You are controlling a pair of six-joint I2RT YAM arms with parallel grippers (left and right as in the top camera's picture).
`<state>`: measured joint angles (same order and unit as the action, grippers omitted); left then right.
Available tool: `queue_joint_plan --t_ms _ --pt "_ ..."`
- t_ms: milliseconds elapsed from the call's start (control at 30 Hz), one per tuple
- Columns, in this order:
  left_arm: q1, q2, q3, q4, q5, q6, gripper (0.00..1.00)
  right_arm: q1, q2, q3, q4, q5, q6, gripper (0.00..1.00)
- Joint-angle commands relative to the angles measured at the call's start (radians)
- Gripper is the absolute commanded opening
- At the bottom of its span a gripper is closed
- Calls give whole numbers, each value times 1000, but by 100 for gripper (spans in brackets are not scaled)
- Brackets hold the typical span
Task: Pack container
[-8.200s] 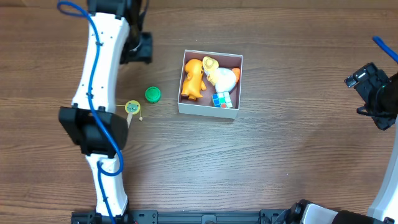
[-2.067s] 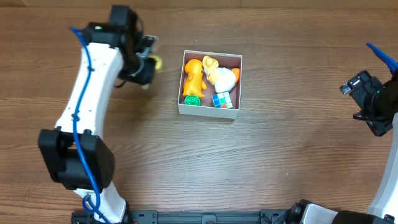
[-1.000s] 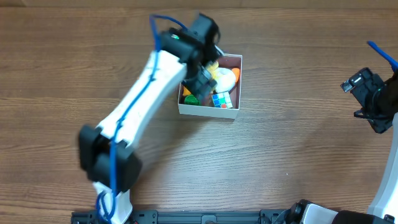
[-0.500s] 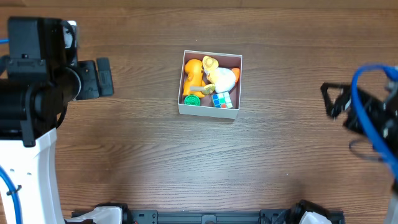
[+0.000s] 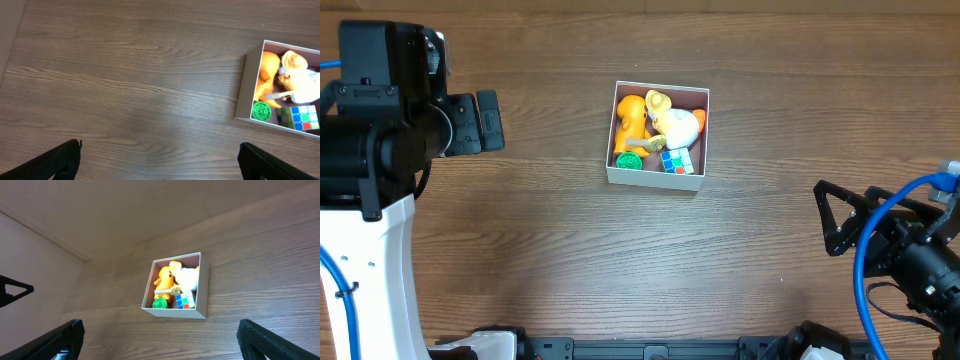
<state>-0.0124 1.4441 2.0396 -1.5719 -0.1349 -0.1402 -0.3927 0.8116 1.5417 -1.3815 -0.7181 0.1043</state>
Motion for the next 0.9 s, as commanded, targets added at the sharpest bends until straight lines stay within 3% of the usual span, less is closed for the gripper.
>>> queue_joint_plan --t_ms 0,233,400,567,600,867 --pt "5 3 11 2 -3 -18 100 -1 -2 4 9 57 -5 100" --pt "5 3 11 2 -3 -17 100 13 -21 -1 36 84 -315 100" --pt "5 3 11 2 -3 -18 100 126 -151 -145 209 85 -441 100" --pt "5 3 11 2 -3 -17 100 309 -403 -567 476 134 -453 100" --pt "5 3 11 2 -3 -18 100 313 -474 -748 523 134 -453 100" --pt "5 3 11 2 -3 -18 100 318 -644 -1173 686 129 -449 100"
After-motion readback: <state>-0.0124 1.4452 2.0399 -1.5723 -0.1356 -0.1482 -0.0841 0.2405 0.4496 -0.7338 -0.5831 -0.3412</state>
